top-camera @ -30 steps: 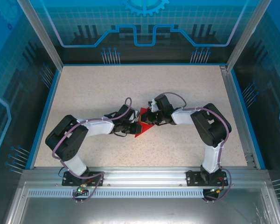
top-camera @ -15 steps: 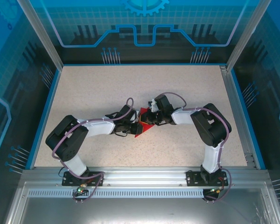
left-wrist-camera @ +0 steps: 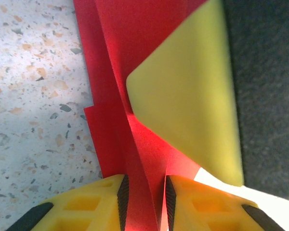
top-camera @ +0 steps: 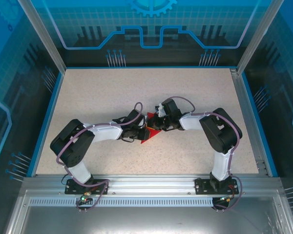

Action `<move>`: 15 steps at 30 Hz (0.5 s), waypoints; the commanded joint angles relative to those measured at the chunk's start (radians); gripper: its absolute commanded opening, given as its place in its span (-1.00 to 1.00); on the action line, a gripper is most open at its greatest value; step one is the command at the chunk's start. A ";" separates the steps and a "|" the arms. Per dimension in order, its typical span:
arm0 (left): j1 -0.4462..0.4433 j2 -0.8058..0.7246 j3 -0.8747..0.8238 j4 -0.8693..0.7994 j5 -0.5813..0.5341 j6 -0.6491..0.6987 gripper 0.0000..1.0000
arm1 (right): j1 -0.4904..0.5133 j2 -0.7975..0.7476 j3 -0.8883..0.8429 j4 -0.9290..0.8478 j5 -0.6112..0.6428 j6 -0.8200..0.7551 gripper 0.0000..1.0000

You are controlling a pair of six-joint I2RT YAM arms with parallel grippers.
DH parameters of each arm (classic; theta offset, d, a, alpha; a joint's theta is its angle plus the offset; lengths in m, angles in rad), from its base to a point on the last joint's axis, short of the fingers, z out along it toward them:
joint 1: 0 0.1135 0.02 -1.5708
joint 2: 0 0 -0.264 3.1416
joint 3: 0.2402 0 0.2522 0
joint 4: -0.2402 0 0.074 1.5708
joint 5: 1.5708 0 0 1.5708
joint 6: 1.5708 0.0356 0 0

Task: Fold a paper plane with a square sheet of paper (pick it up from the middle)
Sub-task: Fourth fold the wing at the center of the table.

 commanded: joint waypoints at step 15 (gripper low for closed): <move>-0.011 -0.006 0.014 0.006 0.039 -0.005 -0.79 | -0.020 -0.036 0.006 -0.037 0.013 -0.018 -0.80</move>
